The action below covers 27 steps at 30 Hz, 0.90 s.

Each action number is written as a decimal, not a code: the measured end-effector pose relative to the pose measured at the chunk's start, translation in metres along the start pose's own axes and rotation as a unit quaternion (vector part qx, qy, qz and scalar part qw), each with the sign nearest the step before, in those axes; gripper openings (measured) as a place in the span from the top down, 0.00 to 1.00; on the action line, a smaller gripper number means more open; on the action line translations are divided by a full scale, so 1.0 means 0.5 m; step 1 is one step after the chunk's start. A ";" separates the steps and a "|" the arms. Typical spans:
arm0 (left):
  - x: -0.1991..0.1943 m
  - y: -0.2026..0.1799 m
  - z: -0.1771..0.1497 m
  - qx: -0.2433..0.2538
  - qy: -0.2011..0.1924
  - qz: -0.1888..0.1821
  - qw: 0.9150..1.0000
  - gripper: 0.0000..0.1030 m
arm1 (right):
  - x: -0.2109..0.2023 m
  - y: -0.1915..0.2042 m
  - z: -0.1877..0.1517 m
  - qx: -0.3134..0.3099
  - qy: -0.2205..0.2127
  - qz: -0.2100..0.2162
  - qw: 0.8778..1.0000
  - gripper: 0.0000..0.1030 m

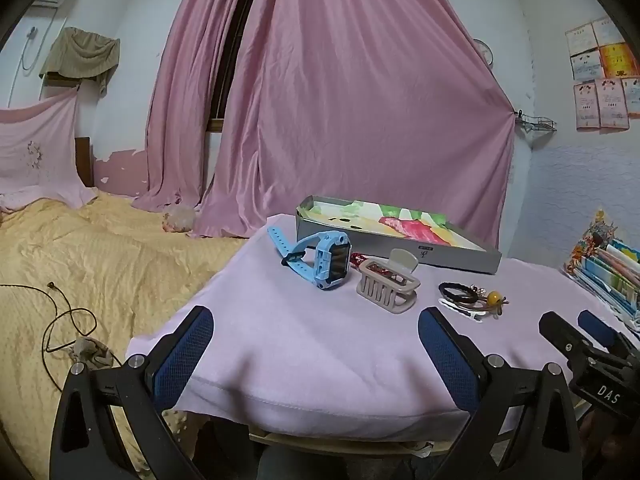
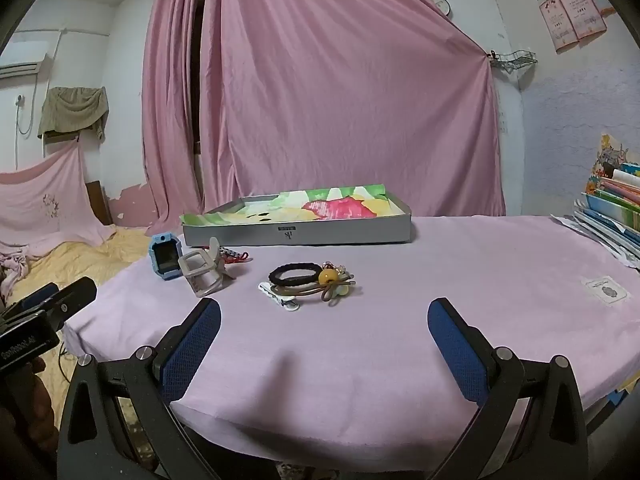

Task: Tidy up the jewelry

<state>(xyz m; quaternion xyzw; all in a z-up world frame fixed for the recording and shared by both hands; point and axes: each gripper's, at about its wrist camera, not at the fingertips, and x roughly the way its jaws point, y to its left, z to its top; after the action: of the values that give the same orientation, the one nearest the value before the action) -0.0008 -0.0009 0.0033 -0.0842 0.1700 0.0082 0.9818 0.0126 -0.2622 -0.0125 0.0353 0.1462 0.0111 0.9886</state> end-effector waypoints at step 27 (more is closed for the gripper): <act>-0.004 0.007 -0.008 0.002 -0.008 0.000 1.000 0.00 | 0.002 -0.006 -0.001 0.007 0.002 -0.003 1.000 0.01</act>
<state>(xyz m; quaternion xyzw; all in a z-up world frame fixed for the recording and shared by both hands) -0.0040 0.0020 -0.0001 -0.0826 0.1620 0.0085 0.9833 0.0133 -0.2651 -0.0133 0.0414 0.1487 0.0075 0.9880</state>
